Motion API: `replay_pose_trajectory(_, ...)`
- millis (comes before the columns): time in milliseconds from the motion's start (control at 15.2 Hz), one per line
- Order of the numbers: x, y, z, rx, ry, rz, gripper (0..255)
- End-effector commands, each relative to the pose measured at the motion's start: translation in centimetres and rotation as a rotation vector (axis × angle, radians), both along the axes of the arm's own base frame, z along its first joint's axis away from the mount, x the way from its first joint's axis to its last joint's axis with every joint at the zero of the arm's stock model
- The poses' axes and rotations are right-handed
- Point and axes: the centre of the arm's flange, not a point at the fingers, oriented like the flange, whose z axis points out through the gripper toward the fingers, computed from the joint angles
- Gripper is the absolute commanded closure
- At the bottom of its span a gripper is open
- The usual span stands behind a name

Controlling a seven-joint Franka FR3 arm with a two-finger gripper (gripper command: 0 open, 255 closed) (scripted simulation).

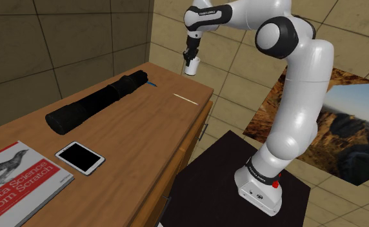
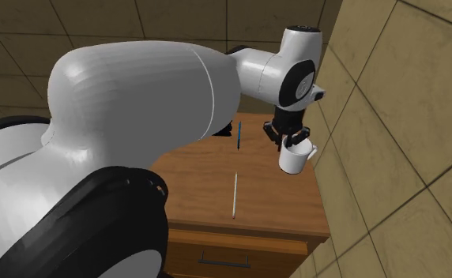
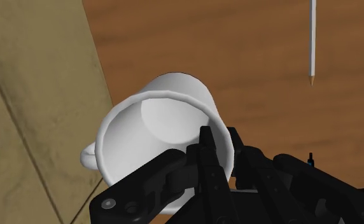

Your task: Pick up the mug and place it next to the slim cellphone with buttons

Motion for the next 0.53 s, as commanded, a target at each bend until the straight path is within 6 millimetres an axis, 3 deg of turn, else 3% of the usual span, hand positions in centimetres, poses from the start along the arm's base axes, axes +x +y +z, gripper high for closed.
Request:
replay_pose_trajectory(0,0.0,0.0,1.0,0.000,0.000,0.000,255)
replay_pose_trajectory(462,0.0,0.0,4.7,0.000,0.000,0.000,255)
